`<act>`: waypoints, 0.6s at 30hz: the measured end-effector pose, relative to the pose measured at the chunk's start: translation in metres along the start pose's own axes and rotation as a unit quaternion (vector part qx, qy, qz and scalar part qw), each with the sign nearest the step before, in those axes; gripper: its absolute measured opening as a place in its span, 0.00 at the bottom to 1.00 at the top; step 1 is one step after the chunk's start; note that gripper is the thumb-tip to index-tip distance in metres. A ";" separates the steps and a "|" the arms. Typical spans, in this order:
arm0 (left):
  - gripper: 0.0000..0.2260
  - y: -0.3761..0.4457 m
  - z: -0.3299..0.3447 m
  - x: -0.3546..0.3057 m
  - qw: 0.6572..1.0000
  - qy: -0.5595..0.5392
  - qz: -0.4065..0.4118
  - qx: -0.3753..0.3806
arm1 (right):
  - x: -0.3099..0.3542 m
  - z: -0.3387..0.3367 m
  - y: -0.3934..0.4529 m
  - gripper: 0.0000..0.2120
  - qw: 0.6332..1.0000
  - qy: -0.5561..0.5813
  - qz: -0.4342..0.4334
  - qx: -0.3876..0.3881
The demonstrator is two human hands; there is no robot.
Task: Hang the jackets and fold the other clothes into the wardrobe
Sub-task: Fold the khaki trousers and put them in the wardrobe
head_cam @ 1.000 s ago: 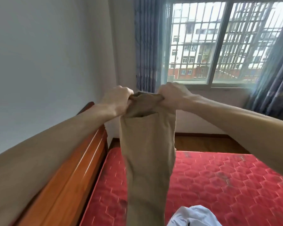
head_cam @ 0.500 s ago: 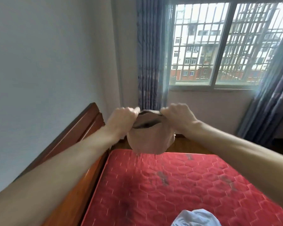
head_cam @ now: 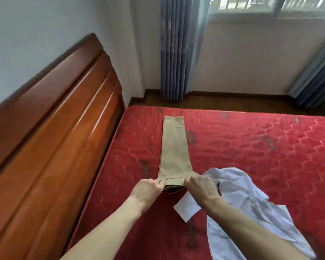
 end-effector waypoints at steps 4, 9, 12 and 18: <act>0.23 -0.047 0.079 -0.065 0.996 -0.033 0.012 0.080 | 0.025 0.101 -0.054 0.26 0.996 0.085 0.001 0.015; 0.22 -0.099 0.138 -0.136 0.990 -0.082 0.059 0.101 | 0.067 0.194 -0.121 0.10 0.988 0.061 -0.013 0.141; 0.21 -0.120 0.165 -0.166 0.987 -0.104 0.066 0.104 | 0.088 0.233 -0.157 0.22 0.980 0.122 0.003 0.157; 0.20 -0.155 0.227 -0.227 0.979 -0.143 0.092 0.113 | 0.122 0.315 -0.212 0.19 0.968 0.098 0.030 0.229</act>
Point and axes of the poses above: each hand's wrist, its own y-axis towards the middle knuckle, its own z-axis out of the palm, x = y × z, the point moved 5 cm from there along y, towards the middle knuckle, and after that the axes turned 4 degrees about y, right-handed, at the moved point
